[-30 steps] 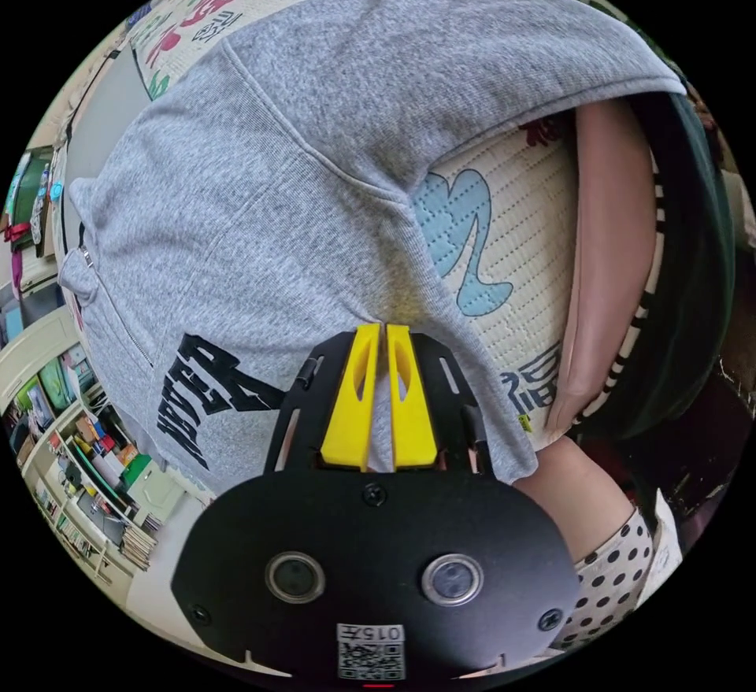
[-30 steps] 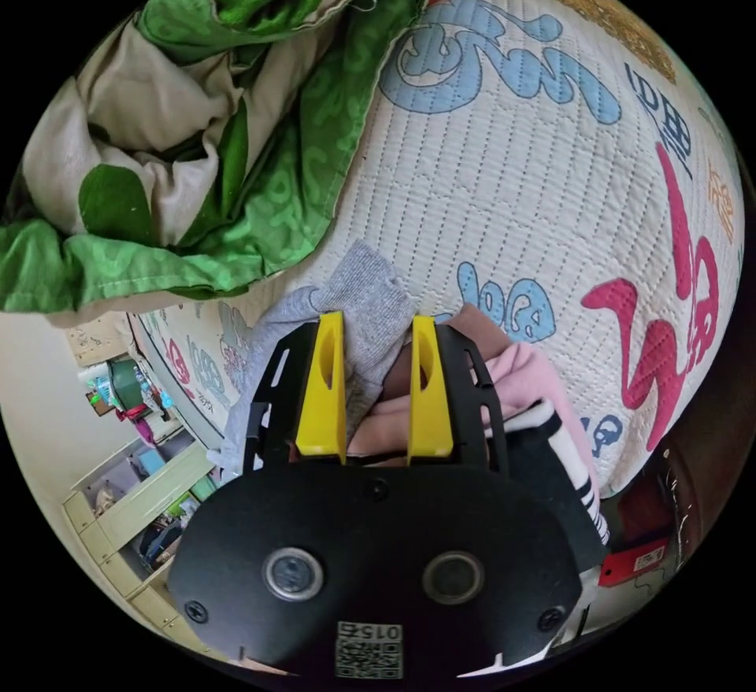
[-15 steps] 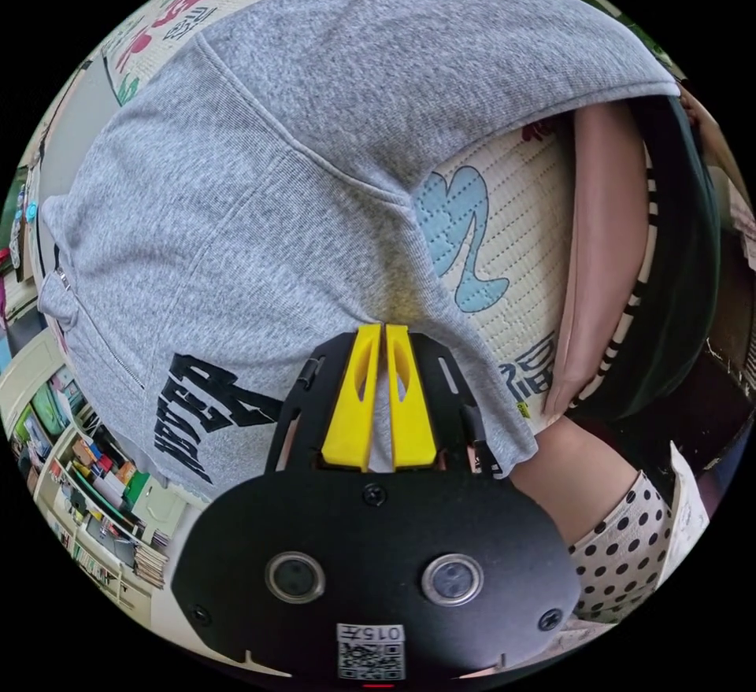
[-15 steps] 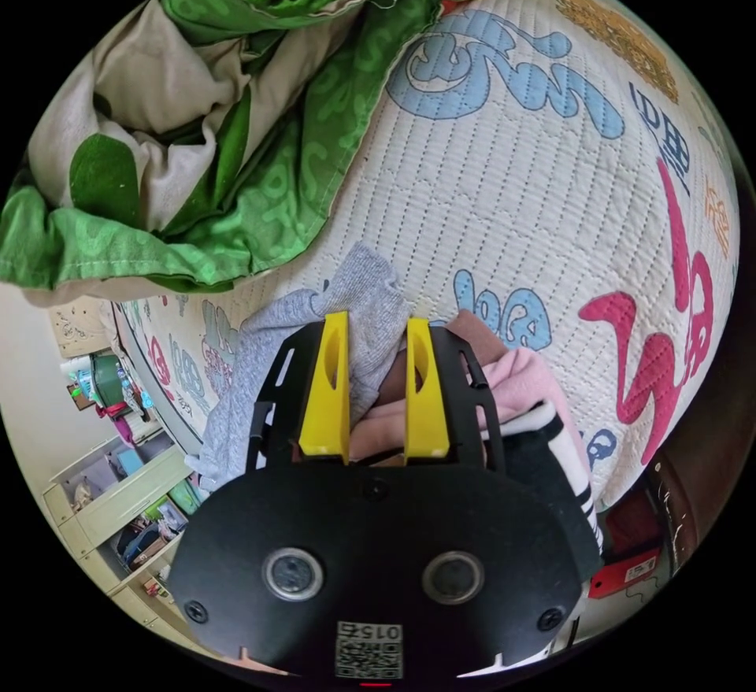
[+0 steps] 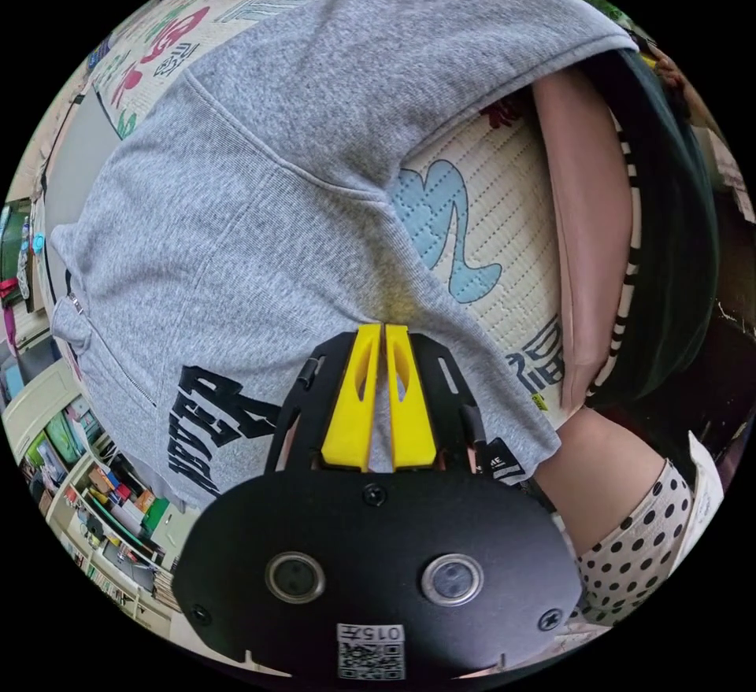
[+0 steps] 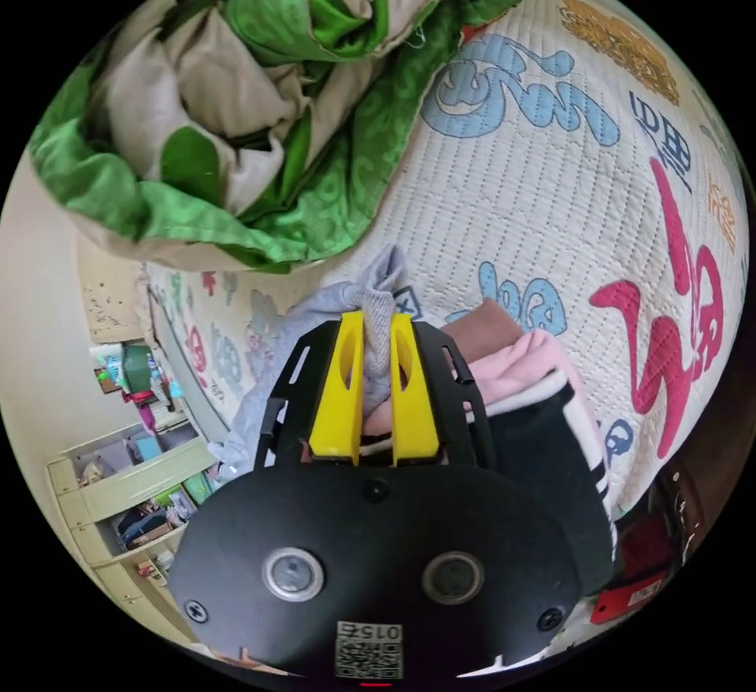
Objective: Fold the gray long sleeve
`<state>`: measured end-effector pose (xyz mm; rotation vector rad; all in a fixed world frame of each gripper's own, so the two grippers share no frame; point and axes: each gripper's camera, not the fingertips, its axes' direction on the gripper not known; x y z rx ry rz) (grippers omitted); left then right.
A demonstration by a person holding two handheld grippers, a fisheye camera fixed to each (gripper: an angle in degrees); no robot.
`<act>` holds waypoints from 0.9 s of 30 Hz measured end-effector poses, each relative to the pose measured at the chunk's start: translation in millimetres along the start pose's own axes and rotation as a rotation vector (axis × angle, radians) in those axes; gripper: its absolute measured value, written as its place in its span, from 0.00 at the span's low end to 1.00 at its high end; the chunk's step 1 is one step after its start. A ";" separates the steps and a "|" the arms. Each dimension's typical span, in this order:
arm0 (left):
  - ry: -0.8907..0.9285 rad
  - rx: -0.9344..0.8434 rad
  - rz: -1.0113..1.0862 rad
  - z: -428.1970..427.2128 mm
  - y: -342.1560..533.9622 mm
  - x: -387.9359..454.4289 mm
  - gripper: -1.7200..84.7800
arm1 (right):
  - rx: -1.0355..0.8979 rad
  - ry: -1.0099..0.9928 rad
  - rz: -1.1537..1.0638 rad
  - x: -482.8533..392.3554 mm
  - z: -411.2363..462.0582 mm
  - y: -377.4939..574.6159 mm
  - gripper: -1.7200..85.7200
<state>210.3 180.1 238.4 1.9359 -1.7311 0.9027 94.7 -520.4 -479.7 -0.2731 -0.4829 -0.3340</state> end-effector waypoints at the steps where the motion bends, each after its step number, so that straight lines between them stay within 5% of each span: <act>1: 0.004 0.004 0.001 12.0 5.0 -4.8 0.03 | 0.024 -0.047 -0.009 -5.0 -7.7 16.4 0.09; 6: 0.061 0.056 -0.005 63.5 35.1 -33.6 0.04 | 0.175 -0.179 -0.141 -44.7 -48.9 96.2 0.09; 12: 0.485 0.221 -0.165 123.2 102.1 -121.0 0.14 | 0.277 -0.296 -0.492 -137.6 -87.7 224.5 0.09; 20: 0.866 0.879 -0.333 165.9 307.3 -263.6 0.17 | 0.143 -0.137 -1.100 -296.6 -25.4 488.2 0.09; 27: 1.011 0.995 -0.512 278.2 427.7 -362.1 0.23 | -0.082 -0.044 -1.350 -355.2 61.9 667.2 0.09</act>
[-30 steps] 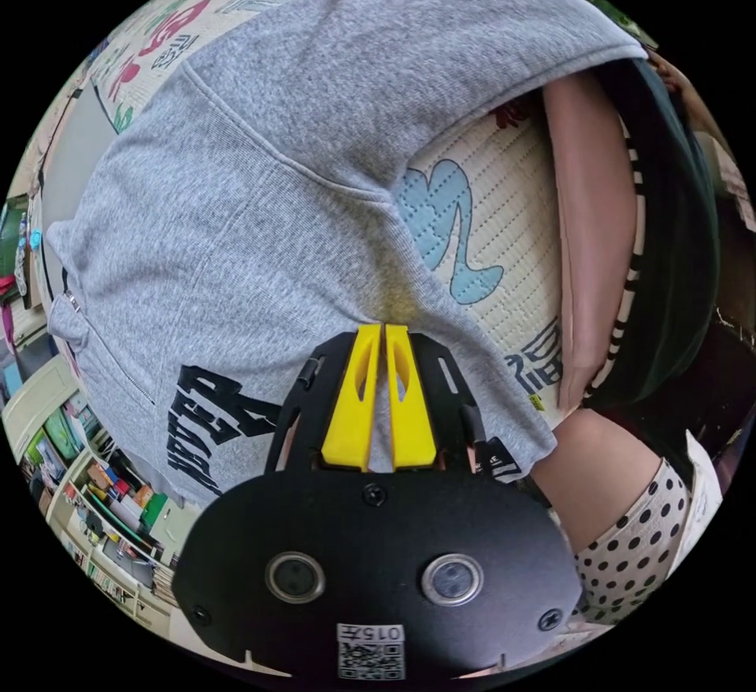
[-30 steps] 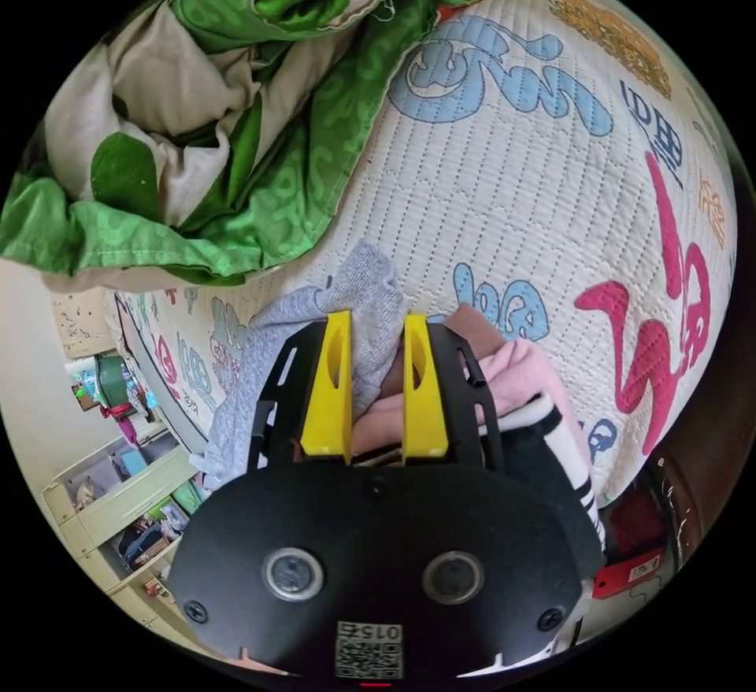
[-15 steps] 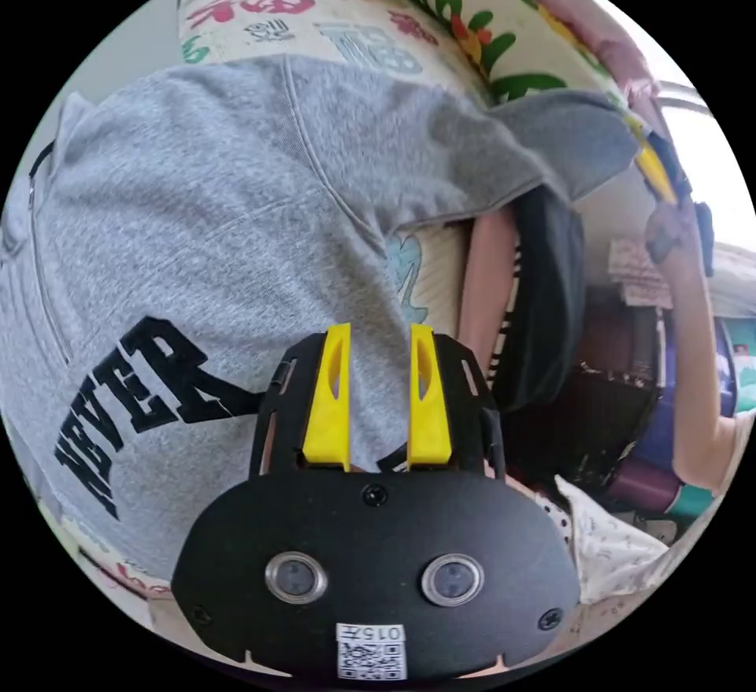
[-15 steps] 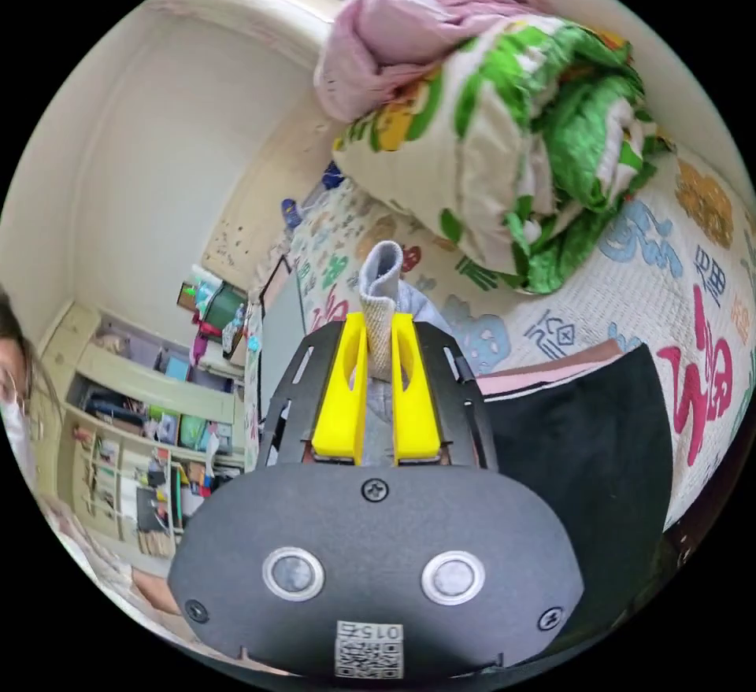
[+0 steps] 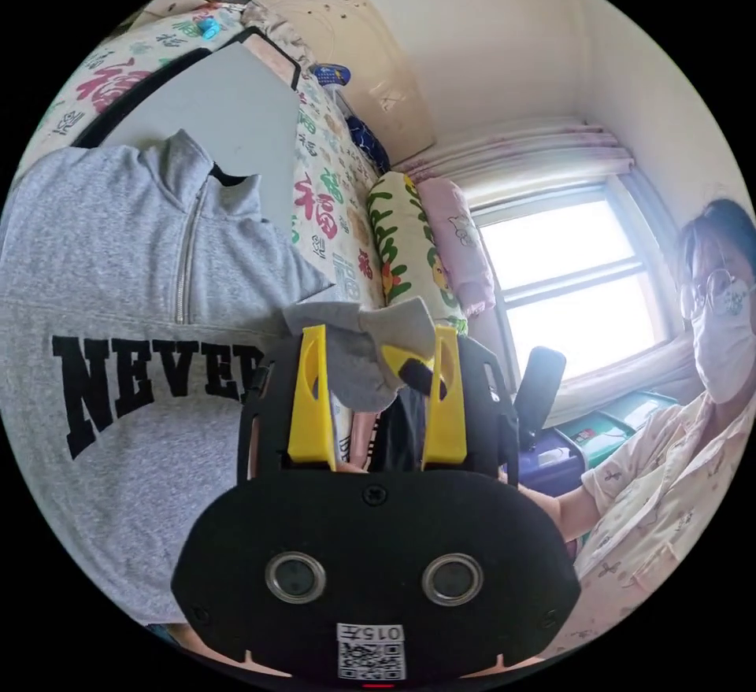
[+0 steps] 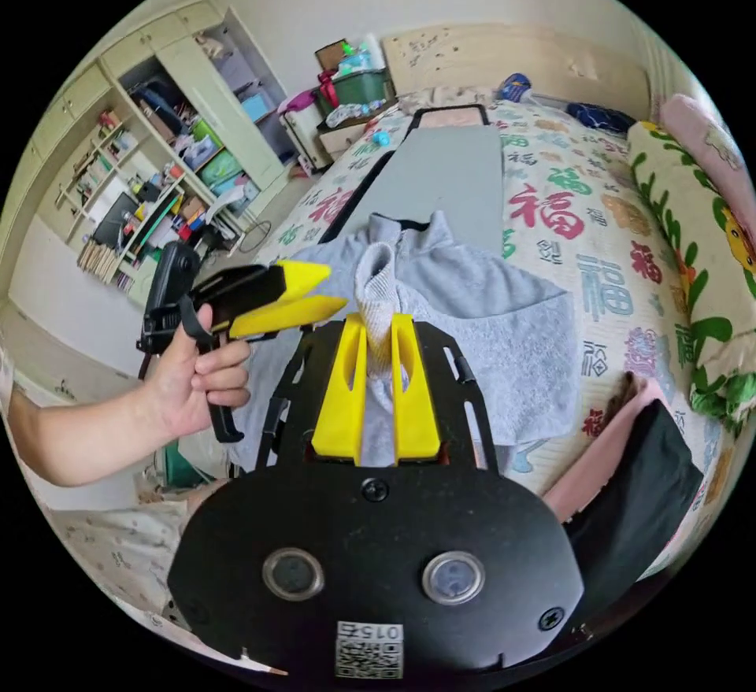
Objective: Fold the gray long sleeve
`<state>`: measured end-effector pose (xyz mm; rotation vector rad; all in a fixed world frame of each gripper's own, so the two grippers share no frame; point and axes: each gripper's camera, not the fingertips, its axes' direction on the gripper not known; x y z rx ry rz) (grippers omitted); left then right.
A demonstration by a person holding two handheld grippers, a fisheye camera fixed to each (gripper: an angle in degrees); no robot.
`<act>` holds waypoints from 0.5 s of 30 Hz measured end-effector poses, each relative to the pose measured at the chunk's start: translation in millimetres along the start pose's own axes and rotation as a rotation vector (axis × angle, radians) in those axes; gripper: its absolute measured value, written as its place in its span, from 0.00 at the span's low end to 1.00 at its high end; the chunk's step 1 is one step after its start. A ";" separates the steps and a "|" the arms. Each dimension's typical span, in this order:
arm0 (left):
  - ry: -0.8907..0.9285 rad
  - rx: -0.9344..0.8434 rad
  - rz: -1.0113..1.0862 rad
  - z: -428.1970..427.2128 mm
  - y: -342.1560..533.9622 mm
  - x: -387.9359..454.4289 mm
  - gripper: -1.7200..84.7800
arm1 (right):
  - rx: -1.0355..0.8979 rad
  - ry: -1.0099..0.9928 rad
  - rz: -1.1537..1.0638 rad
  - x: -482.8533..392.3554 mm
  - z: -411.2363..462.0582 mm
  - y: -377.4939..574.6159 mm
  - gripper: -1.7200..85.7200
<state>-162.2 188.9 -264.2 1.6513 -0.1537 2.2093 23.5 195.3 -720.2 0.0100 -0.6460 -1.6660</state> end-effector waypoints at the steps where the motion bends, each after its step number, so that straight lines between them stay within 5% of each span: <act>1: 0.002 0.003 -0.025 -14.6 9.3 -23.8 0.23 | -0.037 -0.002 -0.040 -27.7 15.5 0.1 0.09; 10: -0.065 0.003 -0.221 -89.9 92.6 -198.1 0.12 | -0.231 0.139 -0.329 -194.9 106.7 2.1 0.09; 15: -0.052 -0.026 -0.276 -117.4 119.4 -267.7 0.15 | -0.267 0.082 -0.375 -252.6 134.7 -8.4 0.09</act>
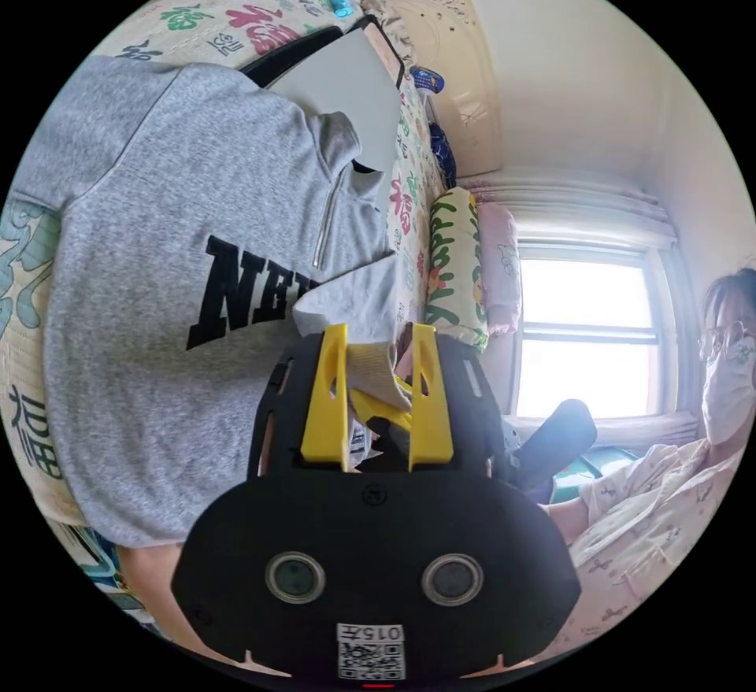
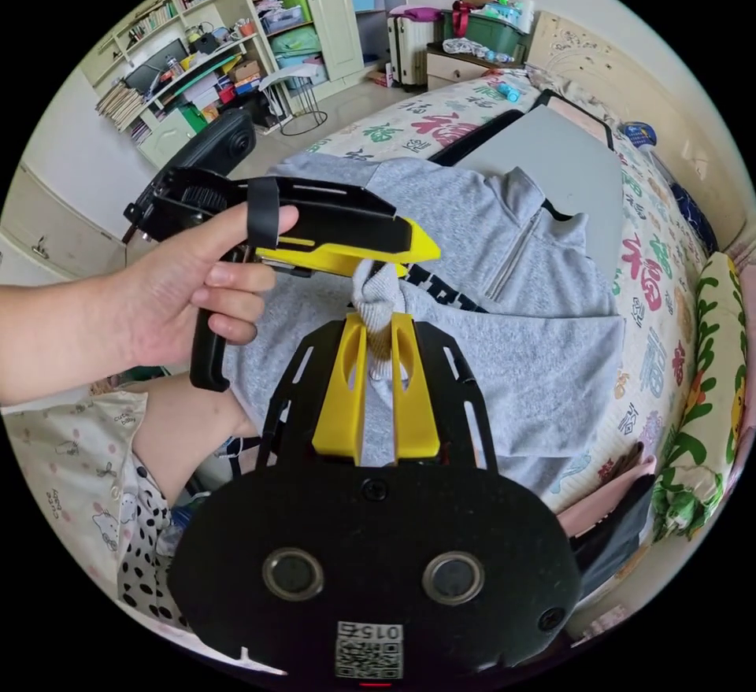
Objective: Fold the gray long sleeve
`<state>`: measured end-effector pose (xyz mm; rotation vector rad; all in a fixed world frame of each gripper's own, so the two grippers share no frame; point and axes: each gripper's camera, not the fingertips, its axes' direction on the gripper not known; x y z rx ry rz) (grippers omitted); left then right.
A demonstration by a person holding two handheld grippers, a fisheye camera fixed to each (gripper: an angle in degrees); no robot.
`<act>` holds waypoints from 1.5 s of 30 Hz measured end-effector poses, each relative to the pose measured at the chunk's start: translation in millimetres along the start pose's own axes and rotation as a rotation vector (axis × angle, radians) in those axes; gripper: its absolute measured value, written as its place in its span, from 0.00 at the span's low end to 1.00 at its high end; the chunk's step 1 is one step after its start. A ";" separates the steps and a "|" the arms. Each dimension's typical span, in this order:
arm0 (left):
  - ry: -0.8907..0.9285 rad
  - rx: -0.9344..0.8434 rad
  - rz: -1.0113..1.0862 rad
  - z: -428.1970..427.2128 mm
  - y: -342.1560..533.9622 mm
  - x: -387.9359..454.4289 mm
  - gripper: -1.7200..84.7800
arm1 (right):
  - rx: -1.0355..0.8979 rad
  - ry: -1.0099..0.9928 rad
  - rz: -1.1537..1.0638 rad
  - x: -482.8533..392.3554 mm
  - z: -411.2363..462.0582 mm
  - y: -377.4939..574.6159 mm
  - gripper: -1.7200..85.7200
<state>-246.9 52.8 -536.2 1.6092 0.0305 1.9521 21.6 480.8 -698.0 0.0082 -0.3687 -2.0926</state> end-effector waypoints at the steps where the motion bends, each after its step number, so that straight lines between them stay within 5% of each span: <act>1: 0.004 -0.002 -0.031 -8.5 0.9 -15.6 0.17 | -0.010 -0.004 -0.015 -11.8 4.8 -8.9 0.09; 19: -0.036 -0.044 -0.206 -4.2 28.2 -178.3 0.16 | -0.164 0.023 -0.155 -85.3 89.2 -83.0 0.09; 24: -0.145 -0.048 -0.245 23.6 28.6 -186.2 0.15 | -0.252 0.028 -0.157 -88.3 126.2 -83.9 0.11; 30: -0.348 -0.258 -0.211 90.8 15.6 -179.7 0.10 | -0.330 -0.024 -0.210 -78.3 154.5 -73.2 0.12; 39: -0.678 -0.434 0.030 173.1 -10.0 -85.3 0.08 | -0.324 -0.177 -0.210 6.3 139.7 -24.9 0.09; 45: -0.804 -0.497 0.148 197.7 -15.0 -10.8 0.10 | -0.235 -0.157 0.262 189.0 96.1 44.0 0.11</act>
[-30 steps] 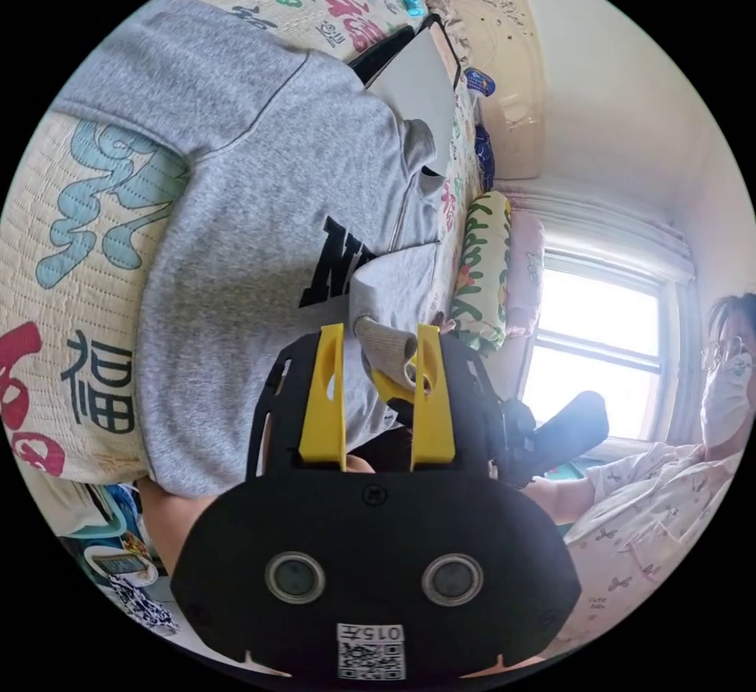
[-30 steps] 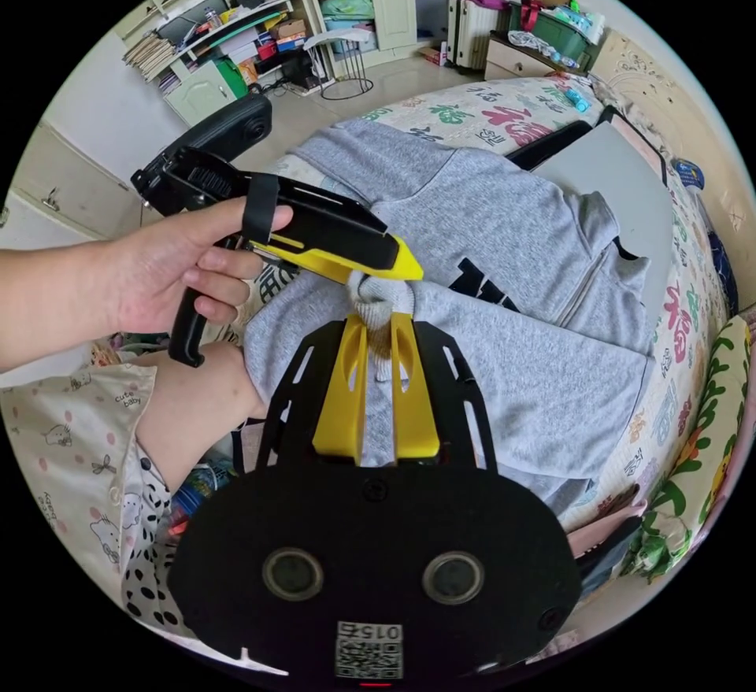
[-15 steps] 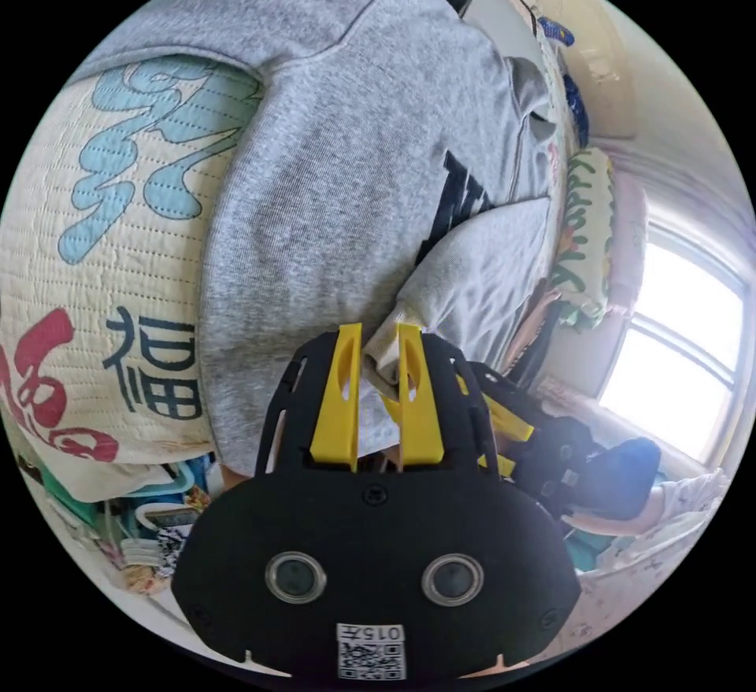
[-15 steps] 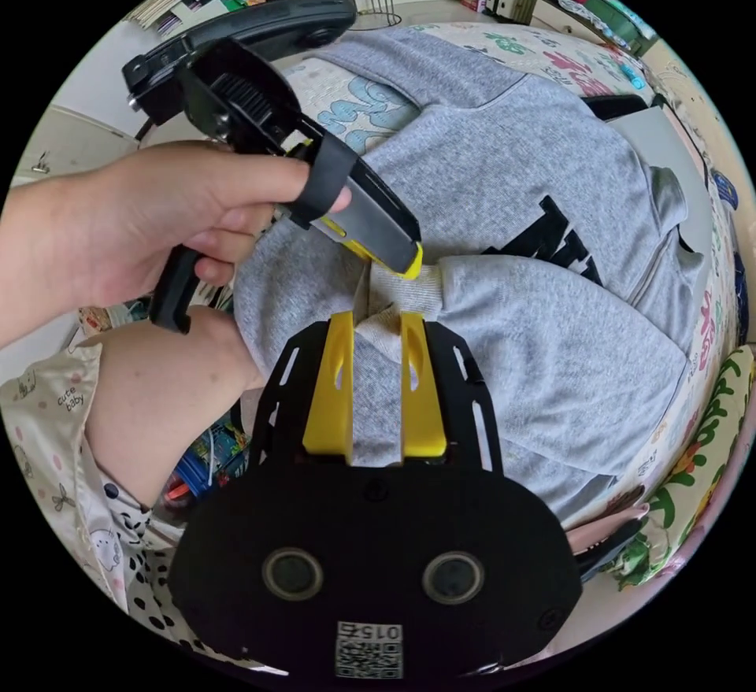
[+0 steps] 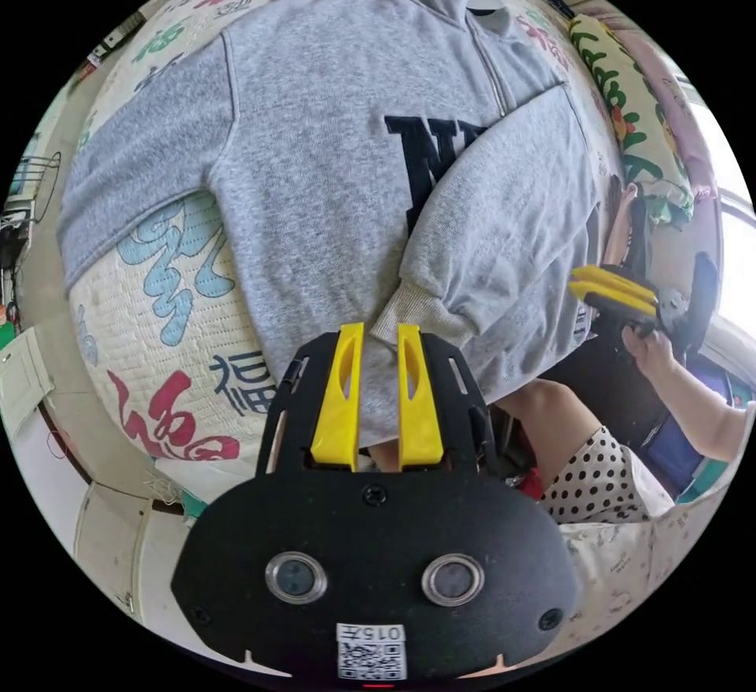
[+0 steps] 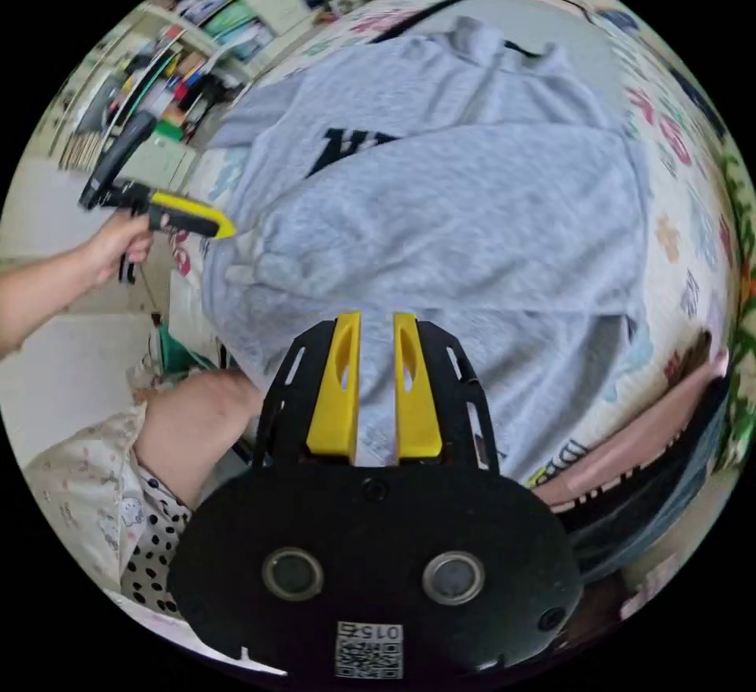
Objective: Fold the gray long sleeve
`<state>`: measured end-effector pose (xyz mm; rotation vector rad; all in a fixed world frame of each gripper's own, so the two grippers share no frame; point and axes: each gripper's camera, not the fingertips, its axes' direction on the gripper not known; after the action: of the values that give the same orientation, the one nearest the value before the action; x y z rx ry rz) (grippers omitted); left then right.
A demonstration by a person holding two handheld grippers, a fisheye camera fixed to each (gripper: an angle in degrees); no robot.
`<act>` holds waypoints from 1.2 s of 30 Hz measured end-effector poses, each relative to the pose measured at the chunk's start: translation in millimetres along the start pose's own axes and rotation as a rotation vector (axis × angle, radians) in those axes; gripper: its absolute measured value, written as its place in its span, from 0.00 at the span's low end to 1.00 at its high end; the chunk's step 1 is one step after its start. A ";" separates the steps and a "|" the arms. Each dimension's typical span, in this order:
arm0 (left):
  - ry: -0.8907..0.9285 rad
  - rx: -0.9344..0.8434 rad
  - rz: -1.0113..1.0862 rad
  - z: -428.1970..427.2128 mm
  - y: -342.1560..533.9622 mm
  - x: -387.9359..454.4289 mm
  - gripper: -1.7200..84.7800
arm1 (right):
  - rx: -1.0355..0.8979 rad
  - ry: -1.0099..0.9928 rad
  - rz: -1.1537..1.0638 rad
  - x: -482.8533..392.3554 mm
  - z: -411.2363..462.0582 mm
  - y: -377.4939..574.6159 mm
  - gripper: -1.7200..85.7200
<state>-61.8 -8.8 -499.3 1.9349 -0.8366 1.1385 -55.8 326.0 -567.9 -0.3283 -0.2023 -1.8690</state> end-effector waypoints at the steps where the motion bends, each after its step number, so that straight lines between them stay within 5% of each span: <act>1: -0.005 0.028 0.008 -14.2 -3.3 12.5 0.10 | 0.033 -0.010 0.124 47.2 -12.4 11.1 0.12; 5: -0.044 0.147 0.069 -63.5 -44.4 79.1 0.11 | 0.150 -0.058 0.455 189.9 -45.6 64.0 0.13; 11: 0.036 0.254 0.245 -98.2 -174.7 219.4 0.12 | 0.260 -0.238 0.617 292.8 -48.6 110.9 0.14; 16: 0.047 0.309 0.342 -107.9 -281.1 333.7 0.13 | 0.311 -0.479 0.610 333.9 -33.4 109.6 0.14; 23: 0.035 0.225 0.328 -91.0 -399.2 450.3 0.15 | 0.268 -0.567 0.734 384.6 -5.1 112.1 0.14; 36: -0.089 0.228 0.388 -71.0 -433.4 546.9 0.04 | 0.236 -0.580 0.798 423.1 5.0 108.5 0.04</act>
<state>476.5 186.1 -94.1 2.0761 -1.2137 1.4329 -75.7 -87.6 -428.6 -0.6697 -0.5846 -0.9185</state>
